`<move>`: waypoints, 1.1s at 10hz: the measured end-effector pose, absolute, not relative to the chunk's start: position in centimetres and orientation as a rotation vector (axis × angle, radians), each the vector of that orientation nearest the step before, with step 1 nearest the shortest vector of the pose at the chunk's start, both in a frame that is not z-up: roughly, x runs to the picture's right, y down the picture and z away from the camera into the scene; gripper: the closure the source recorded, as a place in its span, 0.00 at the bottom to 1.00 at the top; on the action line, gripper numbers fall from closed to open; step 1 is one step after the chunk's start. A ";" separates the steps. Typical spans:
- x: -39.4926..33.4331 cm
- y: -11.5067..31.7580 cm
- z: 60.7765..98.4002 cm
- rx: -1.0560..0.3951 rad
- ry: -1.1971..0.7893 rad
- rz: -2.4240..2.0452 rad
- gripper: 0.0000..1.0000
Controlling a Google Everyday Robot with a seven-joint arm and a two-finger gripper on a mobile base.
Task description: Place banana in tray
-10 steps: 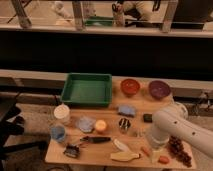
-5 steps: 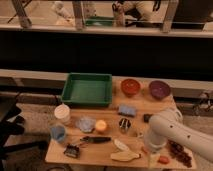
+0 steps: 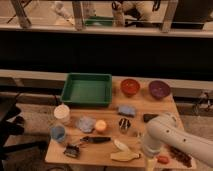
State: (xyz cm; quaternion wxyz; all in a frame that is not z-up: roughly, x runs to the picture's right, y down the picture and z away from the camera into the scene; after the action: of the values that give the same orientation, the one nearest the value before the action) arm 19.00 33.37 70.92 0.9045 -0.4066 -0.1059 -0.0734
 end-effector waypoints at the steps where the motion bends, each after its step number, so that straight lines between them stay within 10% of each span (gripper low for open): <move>1: 18.9 33.1 70.9 -0.828 -0.215 -0.160 0.20; 11: 15.1 31.8 72.0 -0.705 -0.241 -0.190 0.20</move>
State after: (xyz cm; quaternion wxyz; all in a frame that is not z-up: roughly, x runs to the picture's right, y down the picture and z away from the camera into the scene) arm 15.08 31.81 72.00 0.9269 -0.3441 -0.1176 -0.0925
